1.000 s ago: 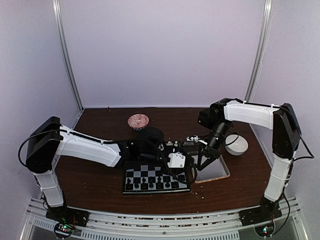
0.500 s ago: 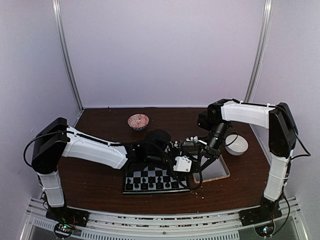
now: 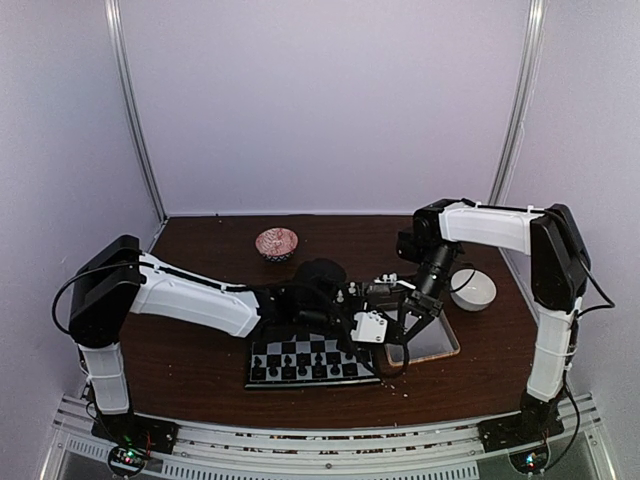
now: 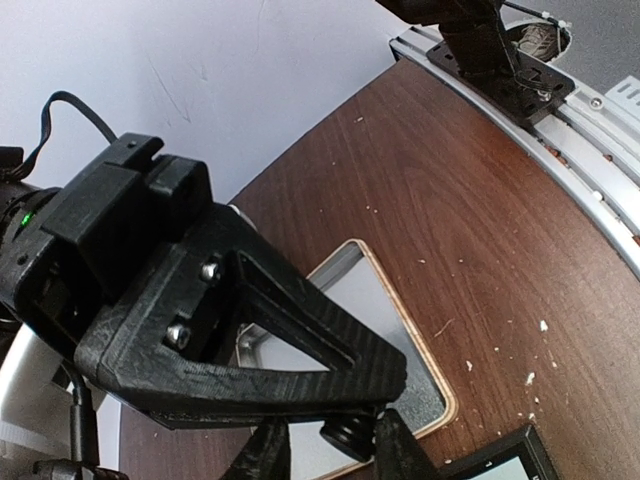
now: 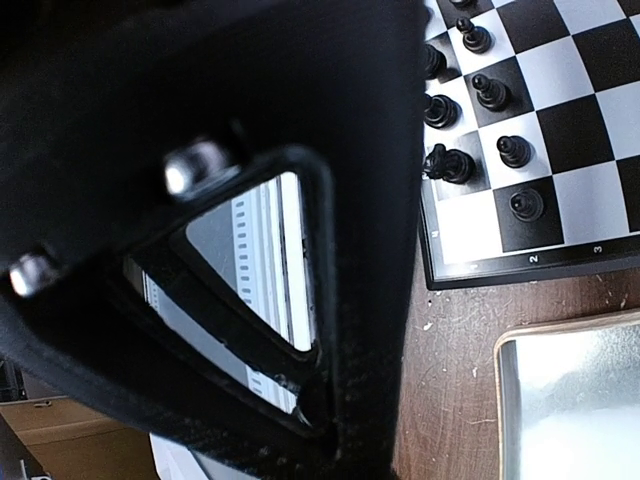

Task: Set up the chess pieces on the board
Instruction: Pass from the right arm to the left

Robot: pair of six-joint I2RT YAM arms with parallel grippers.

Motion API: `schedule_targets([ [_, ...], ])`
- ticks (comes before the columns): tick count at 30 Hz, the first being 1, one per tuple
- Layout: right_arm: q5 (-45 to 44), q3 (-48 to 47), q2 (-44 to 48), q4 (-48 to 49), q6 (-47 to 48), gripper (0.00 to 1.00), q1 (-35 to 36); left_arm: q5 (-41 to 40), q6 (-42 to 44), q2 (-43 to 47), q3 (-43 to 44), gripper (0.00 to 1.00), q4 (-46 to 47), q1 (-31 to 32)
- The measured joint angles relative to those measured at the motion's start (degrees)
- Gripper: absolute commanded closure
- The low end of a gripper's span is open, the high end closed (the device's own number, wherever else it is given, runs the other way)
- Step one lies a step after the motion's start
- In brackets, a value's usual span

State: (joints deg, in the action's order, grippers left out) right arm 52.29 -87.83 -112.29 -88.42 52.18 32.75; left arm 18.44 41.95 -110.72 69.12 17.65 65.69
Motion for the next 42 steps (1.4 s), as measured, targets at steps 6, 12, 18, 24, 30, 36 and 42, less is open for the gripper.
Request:
schedule_targets([
  [6,0.83,-0.2,-0.37,-0.81,0.39,1.0,-0.92,-0.24,-0.39,-0.55,0.63,0.73,-0.11,0.04],
  [12,2.19,-0.87,-1.14,-2.03,1.09,1.0,-1.77,-0.72,-1.07,-0.59,0.76,0.8,0.0,0.04],
  [18,2.49,-1.07,-1.42,-2.49,1.55,1.0,-2.21,-0.7,-1.44,-0.85,1.01,0.86,-0.35,0.04],
  [24,2.75,-1.31,-1.42,-3.06,1.68,0.89,-2.95,-1.29,-1.64,-0.94,1.51,0.92,-0.59,0.04],
  [30,3.43,-2.23,-0.79,-3.26,2.19,0.7,-4.48,-2.19,-4.81,-0.94,1.62,0.94,-0.57,-0.07],
  [36,3.23,-3.65,4.72,-2.54,0.55,0.65,-8.57,-1.09,-14.16,-0.85,0.31,0.94,2.19,-1.88],
  [42,2.49,1.03,14.82,9.25,-6.95,0.64,-11.63,1.29,-28.37,-0.85,-0.02,0.92,6.47,-6.56],
])
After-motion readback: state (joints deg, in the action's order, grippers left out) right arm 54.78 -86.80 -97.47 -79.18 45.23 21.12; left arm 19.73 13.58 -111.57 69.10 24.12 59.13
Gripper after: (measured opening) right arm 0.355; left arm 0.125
